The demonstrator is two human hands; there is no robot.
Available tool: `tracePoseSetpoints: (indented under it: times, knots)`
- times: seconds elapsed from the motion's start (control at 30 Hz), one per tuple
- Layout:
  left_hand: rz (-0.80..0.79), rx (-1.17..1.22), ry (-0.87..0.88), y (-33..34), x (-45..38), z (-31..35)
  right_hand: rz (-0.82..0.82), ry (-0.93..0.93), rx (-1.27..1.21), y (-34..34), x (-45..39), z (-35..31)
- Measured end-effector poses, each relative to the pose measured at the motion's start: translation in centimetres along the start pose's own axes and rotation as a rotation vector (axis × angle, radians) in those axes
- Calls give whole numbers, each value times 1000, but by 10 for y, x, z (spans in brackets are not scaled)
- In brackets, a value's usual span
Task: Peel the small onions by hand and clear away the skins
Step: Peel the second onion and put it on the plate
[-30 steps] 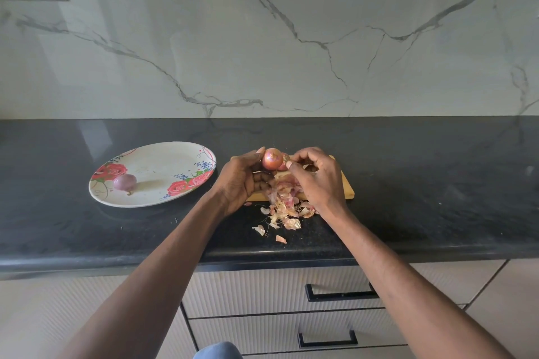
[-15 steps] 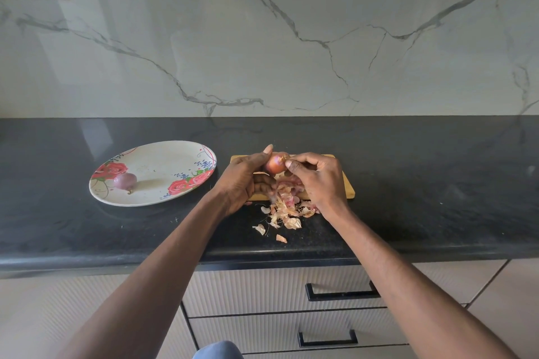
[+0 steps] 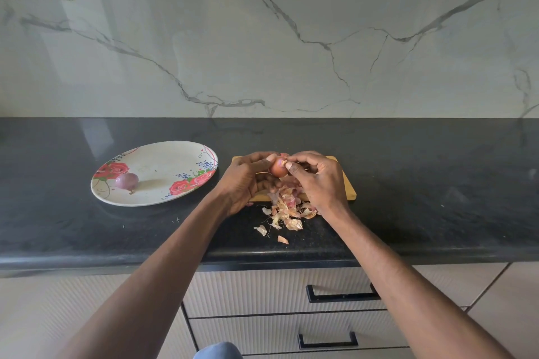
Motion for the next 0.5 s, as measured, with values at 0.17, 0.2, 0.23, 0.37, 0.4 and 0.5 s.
tracePoseSetpoints:
  times: [0.17, 0.2, 0.23, 0.37, 0.4, 0.5]
  knots:
    - [15, 8, -15, -3, -2, -2, 2, 27, 12, 1, 1, -1]
    - [10, 15, -20, -4, -3, -3, 3, 54, -3, 1, 2, -1]
    - [4, 18, -19, -4, -3, -3, 0, 83, -23, 1, 2, -1]
    - [4, -11, 4, -1, -1, -3, -18, 192, -123, -2, 1, -7]
    - [7, -17, 8, -1, -1, -3, -23, 224, -145, -3, 1, -9]
    - [15, -11, 8, -2, -2, -4, -58, 310, -178, -3, 2, -10]
Point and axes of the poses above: each hand's wrist, its own x-axis away from the middle knuckle, its own y-axis out of the palm, z = x × y, the point moved 1 cm from there along -x, towards the middle knuckle, and after that the axes turned 1 degree about -y, right-handed, at the moved point
